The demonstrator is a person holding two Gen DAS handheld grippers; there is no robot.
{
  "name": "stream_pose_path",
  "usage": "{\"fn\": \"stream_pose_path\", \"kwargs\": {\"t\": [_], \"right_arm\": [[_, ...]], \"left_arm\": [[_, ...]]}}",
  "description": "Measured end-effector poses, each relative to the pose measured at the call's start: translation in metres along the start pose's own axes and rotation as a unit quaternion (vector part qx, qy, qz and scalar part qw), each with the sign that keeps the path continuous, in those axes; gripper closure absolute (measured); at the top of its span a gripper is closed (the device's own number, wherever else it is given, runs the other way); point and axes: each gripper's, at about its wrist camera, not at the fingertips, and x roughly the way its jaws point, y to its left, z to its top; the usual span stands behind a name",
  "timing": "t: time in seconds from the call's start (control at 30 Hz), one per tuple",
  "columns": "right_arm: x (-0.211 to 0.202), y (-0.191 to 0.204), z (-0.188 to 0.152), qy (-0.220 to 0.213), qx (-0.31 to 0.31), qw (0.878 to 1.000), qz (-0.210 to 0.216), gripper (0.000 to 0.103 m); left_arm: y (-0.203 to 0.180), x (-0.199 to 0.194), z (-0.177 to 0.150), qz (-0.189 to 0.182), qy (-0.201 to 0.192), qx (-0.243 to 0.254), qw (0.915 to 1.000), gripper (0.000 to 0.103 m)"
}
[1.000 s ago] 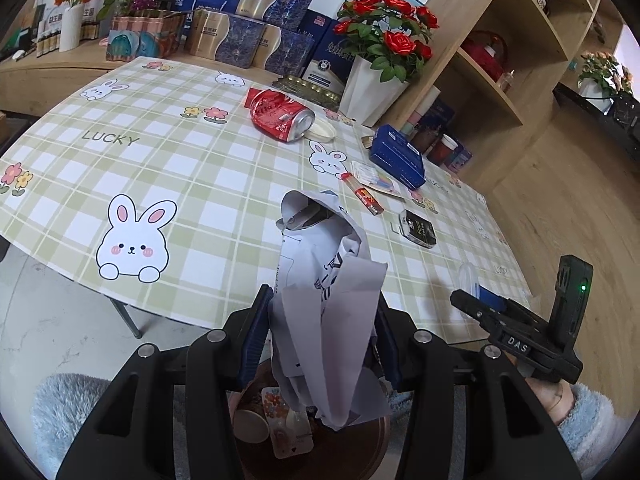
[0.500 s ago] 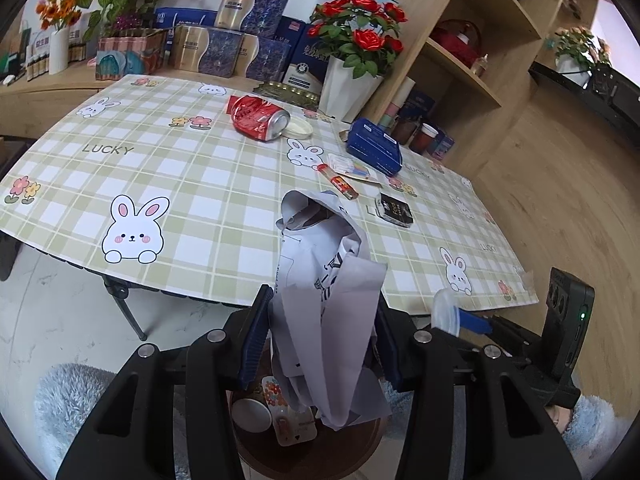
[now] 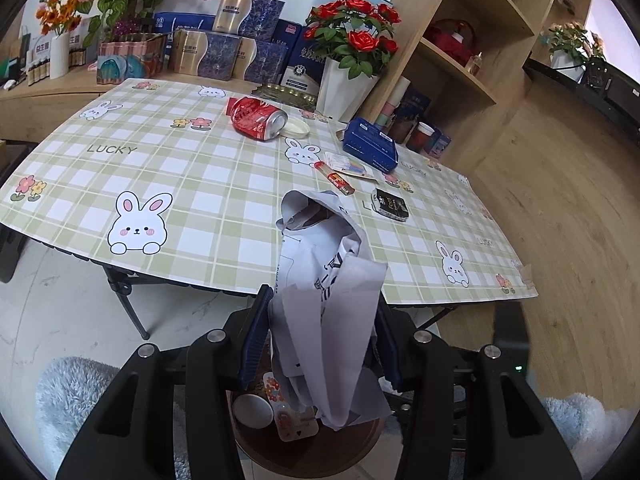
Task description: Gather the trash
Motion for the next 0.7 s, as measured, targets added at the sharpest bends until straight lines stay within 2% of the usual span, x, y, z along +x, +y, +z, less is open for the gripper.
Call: {"fn": "stream_pose_path", "kwargs": {"t": [0.13, 0.27, 0.53, 0.57, 0.7], "right_arm": [[0.025, -0.004, -0.004, 0.041, 0.010, 0.999, -0.001, 0.036], [0.035, -0.007, -0.006, 0.060, 0.015, 0.998, -0.004, 0.036], [0.038, -0.011, -0.007, 0.066, 0.021, 0.998, -0.006, 0.035], [0.038, -0.011, -0.008, 0.065, 0.022, 0.998, -0.006, 0.034], [0.032, -0.012, -0.006, 0.051, 0.021, 0.998, -0.009, 0.019]], "left_arm": [[0.005, 0.004, -0.003, 0.001, 0.005, -0.009, 1.0000, 0.056], [0.009, 0.007, -0.004, 0.006, 0.009, -0.014, 0.9998, 0.056], [0.012, 0.014, -0.007, 0.006, 0.019, -0.016, 0.9997, 0.056], [0.012, 0.014, -0.007, 0.006, 0.019, -0.017, 0.9997, 0.056], [0.010, 0.017, -0.009, 0.005, 0.023, -0.015, 0.9996, 0.056]]}}
